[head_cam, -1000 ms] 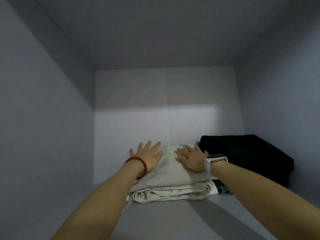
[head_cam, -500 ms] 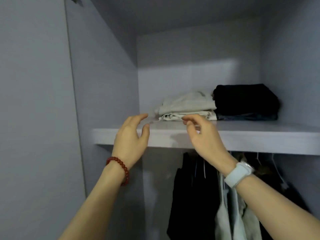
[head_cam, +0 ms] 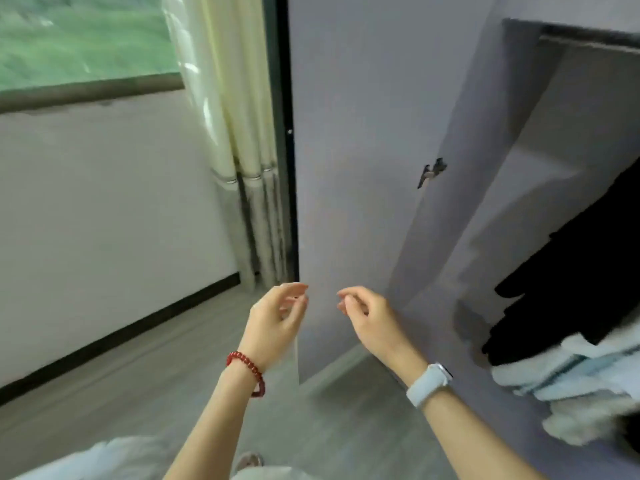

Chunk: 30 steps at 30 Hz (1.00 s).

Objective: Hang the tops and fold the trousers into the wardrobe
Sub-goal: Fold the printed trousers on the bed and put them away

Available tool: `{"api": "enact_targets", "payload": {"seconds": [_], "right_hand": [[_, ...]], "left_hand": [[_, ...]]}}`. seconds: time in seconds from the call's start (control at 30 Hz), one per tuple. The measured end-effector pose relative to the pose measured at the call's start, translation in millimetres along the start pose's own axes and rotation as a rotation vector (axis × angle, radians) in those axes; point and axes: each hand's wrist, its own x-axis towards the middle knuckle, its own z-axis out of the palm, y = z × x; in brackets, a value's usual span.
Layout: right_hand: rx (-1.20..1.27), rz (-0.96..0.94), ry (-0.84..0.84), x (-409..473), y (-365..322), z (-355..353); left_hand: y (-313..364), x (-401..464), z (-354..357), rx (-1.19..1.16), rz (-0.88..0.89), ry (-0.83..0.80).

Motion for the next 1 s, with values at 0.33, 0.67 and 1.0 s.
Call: {"api": "enact_targets", "payload": {"seconds": [0.33, 0.67, 1.0], "right_hand": [[-0.094, -0.138, -0.651, 75.1, -104.6, 290.8], [-0.126, -0.268, -0.933, 144.0, -205.4, 480.7], [-0.233, -0.517, -1.287, 221.4, -311.6, 663.8]], "left_hand": [[-200.3, -56.2, -224.5, 0.014, -0.593, 0.503], [-286.7, -36.1, -393.2, 0.058, -0.727, 0.809], [-366.7, -0.4, -496.5, 0.011, -0.94, 1.222]]}}
